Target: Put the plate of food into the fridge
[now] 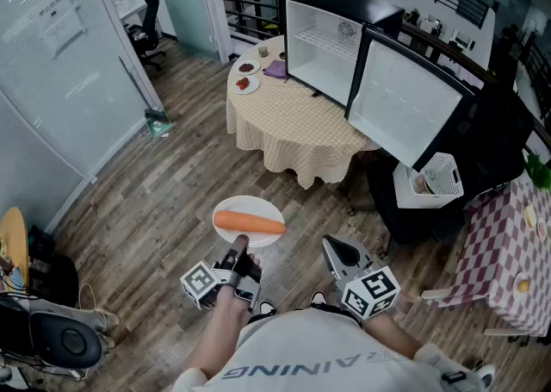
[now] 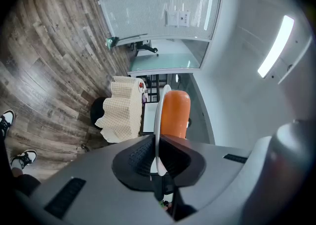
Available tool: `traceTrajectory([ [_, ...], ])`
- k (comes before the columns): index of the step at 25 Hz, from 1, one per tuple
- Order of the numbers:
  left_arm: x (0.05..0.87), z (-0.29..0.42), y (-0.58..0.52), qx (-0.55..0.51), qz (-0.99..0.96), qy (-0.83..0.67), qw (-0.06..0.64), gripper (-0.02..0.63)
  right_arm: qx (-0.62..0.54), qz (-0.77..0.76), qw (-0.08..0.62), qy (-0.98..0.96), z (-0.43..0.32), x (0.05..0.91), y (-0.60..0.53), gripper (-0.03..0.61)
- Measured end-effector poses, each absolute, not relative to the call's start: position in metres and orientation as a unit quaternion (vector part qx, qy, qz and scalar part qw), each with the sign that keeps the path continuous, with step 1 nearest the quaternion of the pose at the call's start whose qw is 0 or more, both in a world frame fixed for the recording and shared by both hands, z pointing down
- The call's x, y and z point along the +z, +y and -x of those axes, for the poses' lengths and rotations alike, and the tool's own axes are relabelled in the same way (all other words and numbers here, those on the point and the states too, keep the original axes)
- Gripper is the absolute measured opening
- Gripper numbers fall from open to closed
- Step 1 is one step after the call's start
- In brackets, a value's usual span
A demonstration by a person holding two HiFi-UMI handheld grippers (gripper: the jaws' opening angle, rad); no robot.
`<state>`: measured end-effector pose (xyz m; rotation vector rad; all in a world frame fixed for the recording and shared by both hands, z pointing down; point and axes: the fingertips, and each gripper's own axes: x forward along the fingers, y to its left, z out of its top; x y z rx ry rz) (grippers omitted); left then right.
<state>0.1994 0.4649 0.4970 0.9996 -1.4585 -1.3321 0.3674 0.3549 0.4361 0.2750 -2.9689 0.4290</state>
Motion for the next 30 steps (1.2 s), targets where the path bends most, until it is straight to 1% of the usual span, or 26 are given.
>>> traceTrajectory([
  [12, 0.5, -0.193, 0.469, -0.535, -0.402, -0.591, 0.451, 0.026, 0.145, -0.094, 0.073, -0.982, -0.36, 0.437, 0.358, 0.021],
  [19, 0.497, -0.187, 0.48, -0.542, -0.401, -0.588, 0.446, 0.026, 0.179, -0.095, 0.063, -0.977, -0.35, 0.44, 0.362, 0.021],
  [30, 0.515, -0.147, 0.535, -0.546, -0.383, -0.591, 0.454, 0.026, 0.184, -0.077, 0.086, -0.976, -0.291, 0.452, 0.408, 0.021],
])
